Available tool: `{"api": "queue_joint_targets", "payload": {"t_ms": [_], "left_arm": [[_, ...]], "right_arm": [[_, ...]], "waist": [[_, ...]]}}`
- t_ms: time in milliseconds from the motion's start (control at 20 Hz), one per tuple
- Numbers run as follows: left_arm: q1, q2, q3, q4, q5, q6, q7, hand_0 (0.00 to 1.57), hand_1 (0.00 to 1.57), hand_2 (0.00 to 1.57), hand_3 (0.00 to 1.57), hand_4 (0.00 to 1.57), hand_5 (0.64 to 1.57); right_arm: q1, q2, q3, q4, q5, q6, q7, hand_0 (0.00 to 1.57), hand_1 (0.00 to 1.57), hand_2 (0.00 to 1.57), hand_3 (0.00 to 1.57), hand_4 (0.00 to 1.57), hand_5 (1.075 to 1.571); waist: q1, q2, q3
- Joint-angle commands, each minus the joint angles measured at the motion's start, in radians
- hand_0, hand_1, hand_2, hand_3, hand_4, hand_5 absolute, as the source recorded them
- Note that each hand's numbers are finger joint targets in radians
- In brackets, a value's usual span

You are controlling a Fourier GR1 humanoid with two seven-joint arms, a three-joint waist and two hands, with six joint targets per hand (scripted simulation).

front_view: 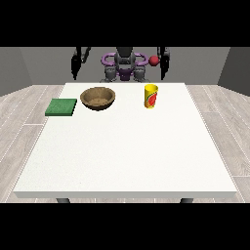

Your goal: Pick the cup and pour the ball into the bowl, then pick the bowl and place it on the pad

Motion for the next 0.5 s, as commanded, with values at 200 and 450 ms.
{"api": "queue_joint_targets", "payload": {"t_ms": [200,450], "left_arm": [[-0.014,0.041,0.018,-0.100,0.005,0.002,0.089,0.00,0.00,0.00,0.00,0.00,1.562],[0.172,-0.033,0.010,-0.225,0.150,0.008,0.271,0.00,0.00,0.00,0.00,0.00,1.561]], "right_arm": [[-0.023,-0.030,-0.005,-0.101,-0.023,0.018,0.082,0.00,0.00,0.00,0.00,0.58,1.570],[0.161,0.096,0.027,-0.200,-0.178,0.007,0.296,0.00,0.00,0.00,0.00,0.52,1.570]], "waist": [[0.014,-0.267,-0.0168],[0.025,-0.512,-0.0243]]}}
